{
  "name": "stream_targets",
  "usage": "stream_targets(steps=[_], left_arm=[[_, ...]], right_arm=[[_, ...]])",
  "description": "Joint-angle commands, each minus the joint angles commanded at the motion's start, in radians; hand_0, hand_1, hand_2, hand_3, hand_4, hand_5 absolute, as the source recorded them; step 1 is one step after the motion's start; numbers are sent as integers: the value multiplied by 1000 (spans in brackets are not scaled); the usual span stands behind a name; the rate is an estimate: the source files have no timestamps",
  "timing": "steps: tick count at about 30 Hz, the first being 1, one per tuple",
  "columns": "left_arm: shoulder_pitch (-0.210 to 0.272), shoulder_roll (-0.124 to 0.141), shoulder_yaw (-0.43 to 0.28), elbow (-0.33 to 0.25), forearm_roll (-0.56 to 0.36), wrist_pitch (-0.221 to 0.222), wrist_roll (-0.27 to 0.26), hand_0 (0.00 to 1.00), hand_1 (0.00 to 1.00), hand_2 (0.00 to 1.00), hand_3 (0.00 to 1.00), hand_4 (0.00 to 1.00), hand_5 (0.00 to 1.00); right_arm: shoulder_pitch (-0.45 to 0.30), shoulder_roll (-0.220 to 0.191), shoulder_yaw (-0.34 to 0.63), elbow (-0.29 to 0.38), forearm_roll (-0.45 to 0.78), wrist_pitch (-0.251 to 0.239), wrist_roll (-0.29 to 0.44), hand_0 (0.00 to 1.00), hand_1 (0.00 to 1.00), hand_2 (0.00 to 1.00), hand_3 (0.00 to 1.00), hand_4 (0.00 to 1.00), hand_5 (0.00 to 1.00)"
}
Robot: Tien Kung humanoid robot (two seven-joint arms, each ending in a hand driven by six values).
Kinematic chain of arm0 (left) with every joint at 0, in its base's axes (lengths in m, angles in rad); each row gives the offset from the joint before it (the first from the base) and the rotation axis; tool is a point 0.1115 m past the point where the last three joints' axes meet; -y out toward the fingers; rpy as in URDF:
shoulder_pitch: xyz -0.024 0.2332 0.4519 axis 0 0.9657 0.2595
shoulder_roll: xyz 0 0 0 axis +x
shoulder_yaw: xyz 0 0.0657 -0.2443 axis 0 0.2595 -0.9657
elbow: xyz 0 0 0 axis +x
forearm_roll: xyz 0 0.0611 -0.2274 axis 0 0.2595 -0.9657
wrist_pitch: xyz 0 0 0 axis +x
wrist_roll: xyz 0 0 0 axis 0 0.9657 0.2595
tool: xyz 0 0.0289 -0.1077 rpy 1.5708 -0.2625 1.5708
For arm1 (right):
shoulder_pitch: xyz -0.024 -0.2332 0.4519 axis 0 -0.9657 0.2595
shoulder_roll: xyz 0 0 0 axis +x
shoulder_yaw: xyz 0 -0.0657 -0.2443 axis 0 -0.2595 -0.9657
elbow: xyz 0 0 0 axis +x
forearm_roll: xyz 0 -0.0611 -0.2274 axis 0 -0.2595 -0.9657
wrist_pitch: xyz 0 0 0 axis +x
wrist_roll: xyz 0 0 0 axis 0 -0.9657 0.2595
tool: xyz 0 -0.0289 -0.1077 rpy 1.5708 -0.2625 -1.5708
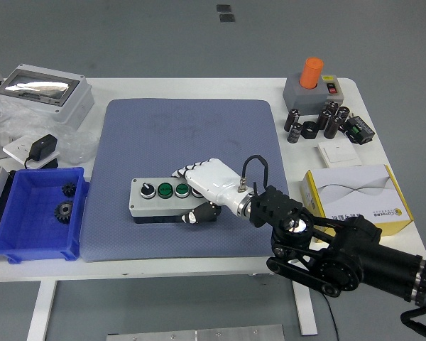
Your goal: Pick up the button,place it on the desk,press the button,press the button
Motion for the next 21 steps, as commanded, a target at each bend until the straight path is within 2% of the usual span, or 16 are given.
stream_targets(steps=[1,2,7,8,13,14,18,19,21], left_arm=[[0,0,-1,0,1,0,0,678,668,639,764,869,693],[0,0,-2,0,0,0,-1,678,667,638,762,869,692],[1,0,-1,-1,-3,-4,1,678,667,638,762,869,692],[1,0,0,-2,-4,-5,2,678,666,634,761,867,690],[0,0,2,-2,-6,-14,8,678,666,634,761,867,690],[0,0,2,-2,-6,-16,9,679,666,633,758,864,682],[0,-1,5,-2,-8,-24,14,679,666,633,758,864,682],[1,-1,6,-3,-9,-26,15,682,667,631,758,864,674],[2,-1,7,-3,-12,-29,16,682,667,631,758,864,674]], right_arm=[[-1,-1,2,1,3,6,1,568,756,783,827,913,349],[-3,-4,8,5,7,16,4,591,772,825,893,947,378],[-7,-22,31,32,24,57,12,591,772,825,893,947,378],[-8,-25,34,37,27,62,13,614,783,859,987,977,394],[-9,-34,43,50,42,80,17,614,783,859,987,977,394],[-9,-35,44,50,43,80,17,693,860,960,998,975,400],[-11,-38,49,56,40,79,16,693,860,960,998,975,400],[-11,-42,51,63,40,80,16,712,889,998,998,998,415],[-10,-59,57,88,50,88,14,712,889,998,998,998,415]])
